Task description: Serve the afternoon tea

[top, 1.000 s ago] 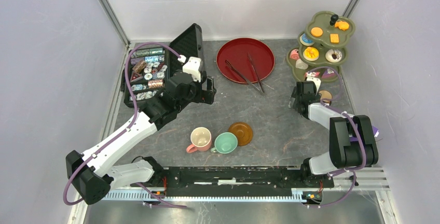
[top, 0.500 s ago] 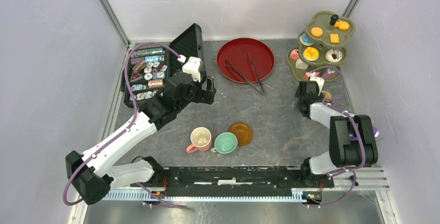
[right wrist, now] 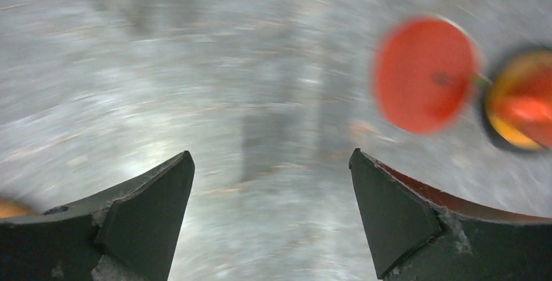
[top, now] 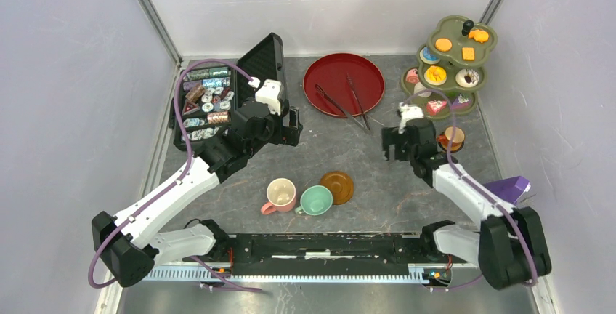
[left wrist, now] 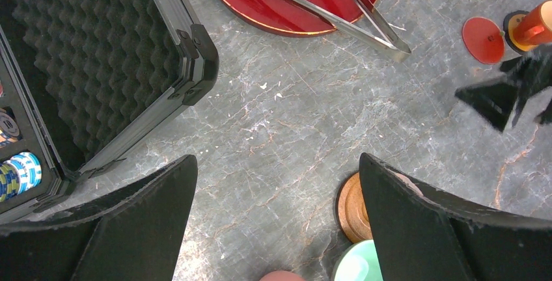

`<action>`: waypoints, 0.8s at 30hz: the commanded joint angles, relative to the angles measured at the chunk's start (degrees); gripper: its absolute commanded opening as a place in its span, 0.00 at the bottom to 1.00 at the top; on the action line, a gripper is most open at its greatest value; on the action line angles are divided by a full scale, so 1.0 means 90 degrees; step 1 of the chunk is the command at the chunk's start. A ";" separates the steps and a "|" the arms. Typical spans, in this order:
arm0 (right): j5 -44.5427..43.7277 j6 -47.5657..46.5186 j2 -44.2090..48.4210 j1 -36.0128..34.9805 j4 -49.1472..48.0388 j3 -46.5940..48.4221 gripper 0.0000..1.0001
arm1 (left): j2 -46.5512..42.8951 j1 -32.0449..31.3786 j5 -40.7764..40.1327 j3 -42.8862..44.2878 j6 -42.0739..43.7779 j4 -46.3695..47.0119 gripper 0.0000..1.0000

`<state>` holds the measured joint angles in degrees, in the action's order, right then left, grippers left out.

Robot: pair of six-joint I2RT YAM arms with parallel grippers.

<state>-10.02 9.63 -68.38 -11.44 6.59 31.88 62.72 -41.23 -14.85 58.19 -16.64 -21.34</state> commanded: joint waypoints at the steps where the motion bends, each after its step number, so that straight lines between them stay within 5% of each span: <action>1: 0.1757 -0.0502 0.0521 -0.1100 -0.0071 0.0100 0.98 | -0.0043 0.0014 -0.0006 0.0154 -0.0279 0.0031 1.00; 4: 0.2399 -0.0220 0.0379 -0.2101 -0.0097 0.0210 0.98 | -0.0047 0.0021 -0.0137 0.0170 -0.0270 0.0003 1.00; 11: 0.1400 0.1323 -0.0176 -0.4117 -0.0069 0.0543 0.90 | -0.0086 0.0045 -0.0268 0.0155 -0.0265 -0.0011 1.00; 24: -0.0147 0.2022 -0.1372 -0.5453 0.1057 0.1664 0.72 | -0.0123 0.0050 -0.0144 0.0137 -0.0290 -0.0002 1.00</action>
<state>-4.58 26.26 -76.90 -56.66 11.46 40.07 62.72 -41.10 -16.01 58.19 -16.64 -21.37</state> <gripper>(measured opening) 0.736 0.997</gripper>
